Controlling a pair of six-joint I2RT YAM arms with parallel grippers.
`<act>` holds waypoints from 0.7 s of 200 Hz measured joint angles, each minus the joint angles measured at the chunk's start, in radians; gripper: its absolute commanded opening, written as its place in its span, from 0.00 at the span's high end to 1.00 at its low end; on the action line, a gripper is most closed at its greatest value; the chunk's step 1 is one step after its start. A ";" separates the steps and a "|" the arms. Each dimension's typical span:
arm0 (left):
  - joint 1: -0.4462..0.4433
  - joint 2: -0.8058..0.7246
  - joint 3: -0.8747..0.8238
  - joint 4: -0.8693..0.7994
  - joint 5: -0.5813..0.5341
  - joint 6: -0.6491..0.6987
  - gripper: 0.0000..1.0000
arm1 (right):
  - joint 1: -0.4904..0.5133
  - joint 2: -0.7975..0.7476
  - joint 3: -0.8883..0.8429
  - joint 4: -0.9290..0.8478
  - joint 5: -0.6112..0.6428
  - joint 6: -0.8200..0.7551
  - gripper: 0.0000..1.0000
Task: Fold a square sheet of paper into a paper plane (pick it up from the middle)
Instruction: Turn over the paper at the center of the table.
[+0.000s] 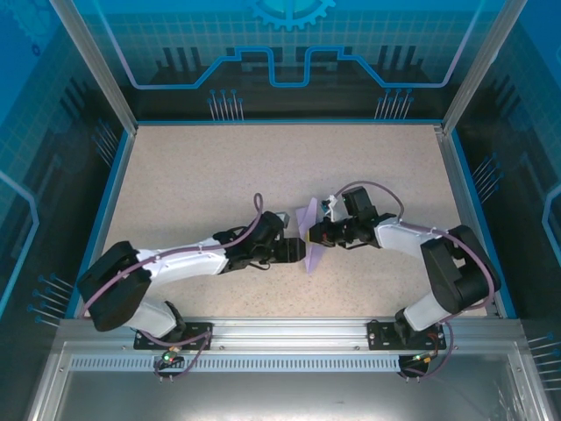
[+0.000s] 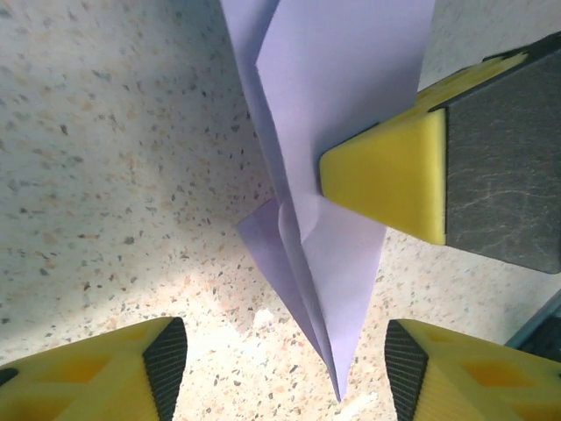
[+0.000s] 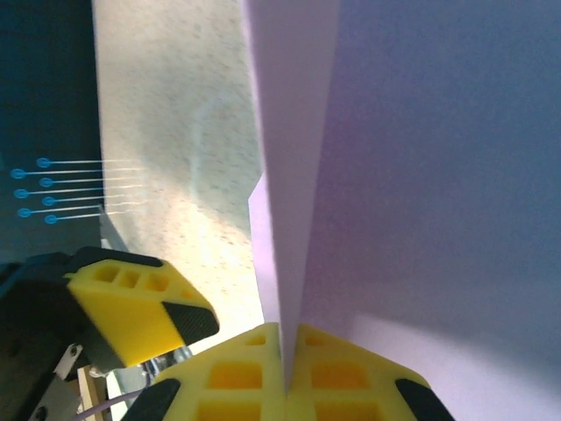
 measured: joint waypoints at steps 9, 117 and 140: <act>0.010 -0.035 -0.024 0.018 0.000 -0.018 0.31 | -0.002 -0.011 0.001 0.016 -0.013 0.020 0.98; 0.082 -0.197 -0.207 0.389 0.059 -0.298 0.23 | -0.039 -0.101 0.034 0.212 -0.120 0.278 0.98; 0.082 -0.193 -0.235 0.484 0.065 -0.358 0.21 | -0.039 -0.104 0.034 0.250 -0.127 0.313 0.98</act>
